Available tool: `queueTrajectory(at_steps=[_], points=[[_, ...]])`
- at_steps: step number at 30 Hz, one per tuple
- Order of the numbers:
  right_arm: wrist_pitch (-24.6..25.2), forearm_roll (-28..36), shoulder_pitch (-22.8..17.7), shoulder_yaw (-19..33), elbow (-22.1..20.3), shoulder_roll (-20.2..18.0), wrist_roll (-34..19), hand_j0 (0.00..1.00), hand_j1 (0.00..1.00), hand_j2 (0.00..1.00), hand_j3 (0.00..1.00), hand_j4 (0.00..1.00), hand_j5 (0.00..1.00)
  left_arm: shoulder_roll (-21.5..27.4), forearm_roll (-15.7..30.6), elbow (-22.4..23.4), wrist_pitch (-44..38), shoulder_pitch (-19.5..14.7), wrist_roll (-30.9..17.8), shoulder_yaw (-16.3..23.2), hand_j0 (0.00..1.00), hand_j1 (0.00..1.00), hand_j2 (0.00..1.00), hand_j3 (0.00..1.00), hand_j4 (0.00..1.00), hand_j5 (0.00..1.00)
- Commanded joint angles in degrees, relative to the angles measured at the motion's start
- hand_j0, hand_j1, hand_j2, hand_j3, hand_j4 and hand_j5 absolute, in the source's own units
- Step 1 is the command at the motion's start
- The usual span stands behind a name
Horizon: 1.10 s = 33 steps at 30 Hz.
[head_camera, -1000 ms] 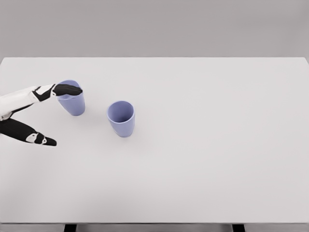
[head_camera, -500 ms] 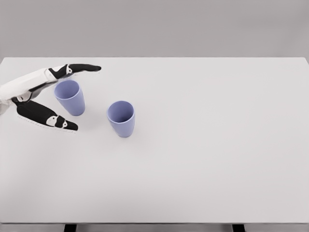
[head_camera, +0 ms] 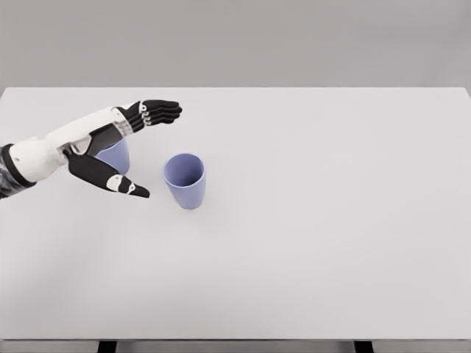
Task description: Place the right cup on the left cup with left arm
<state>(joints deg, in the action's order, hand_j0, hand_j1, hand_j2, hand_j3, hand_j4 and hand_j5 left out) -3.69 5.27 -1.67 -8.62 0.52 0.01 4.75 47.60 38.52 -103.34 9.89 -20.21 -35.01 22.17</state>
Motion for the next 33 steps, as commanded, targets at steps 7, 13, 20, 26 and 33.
queueTrajectory(at_steps=[7, 13, 20, 26, 33], points=[[0.0, 0.0, 0.0, 0.0, 0.0, 0.0, 0.0, 1.0, 1.0, 1.0, 1.0, 1.0, 1.0, -0.7, -0.8, 0.1, -5.1, 1.1, 0.0, 0.0, 1.0, 1.0, 1.0, 1.0, 1.0, 1.0], [0.0, 0.0, 0.0, 0.0, 0.0, 0.0, 0.0, 1.0, 1.0, 1.0, 1.0, 1.0, 1.0, -2.4, -5.1, 0.1, -6.1, 2.1, 0.6, -0.4, 1.0, 1.0, 1.0, 1.0, 1.0, 1.0], [-0.1, 0.0, 0.0, 0.0, 0.0, 0.0, 0.0, 1.0, 1.0, 1.0, 1.0, 1.0, 1.0, -4.8, -6.2, 0.1, -8.0, 2.3, 3.2, -1.0, 1.0, 1.0, 1.0, 1.0, 1.0, 1.0], [0.0, 0.0, 0.0, 0.0, 0.0, 0.0, 0.0, 1.0, 1.0, 1.0, 1.0, 1.0, 1.0, -6.6, -6.2, 0.1, -8.8, 4.3, 3.3, -2.2, 1.0, 1.0, 1.0, 1.0, 1.0, 1.0], [0.0, 0.0, 0.0, 0.0, 0.0, 0.0, 0.0, 1.0, 1.0, 1.0, 1.0, 1.0, 1.0, -8.1, -6.2, 0.1, -11.5, 6.2, 3.4, -4.7, 1.0, 1.0, 1.0, 1.0, 1.0, 1.0]])
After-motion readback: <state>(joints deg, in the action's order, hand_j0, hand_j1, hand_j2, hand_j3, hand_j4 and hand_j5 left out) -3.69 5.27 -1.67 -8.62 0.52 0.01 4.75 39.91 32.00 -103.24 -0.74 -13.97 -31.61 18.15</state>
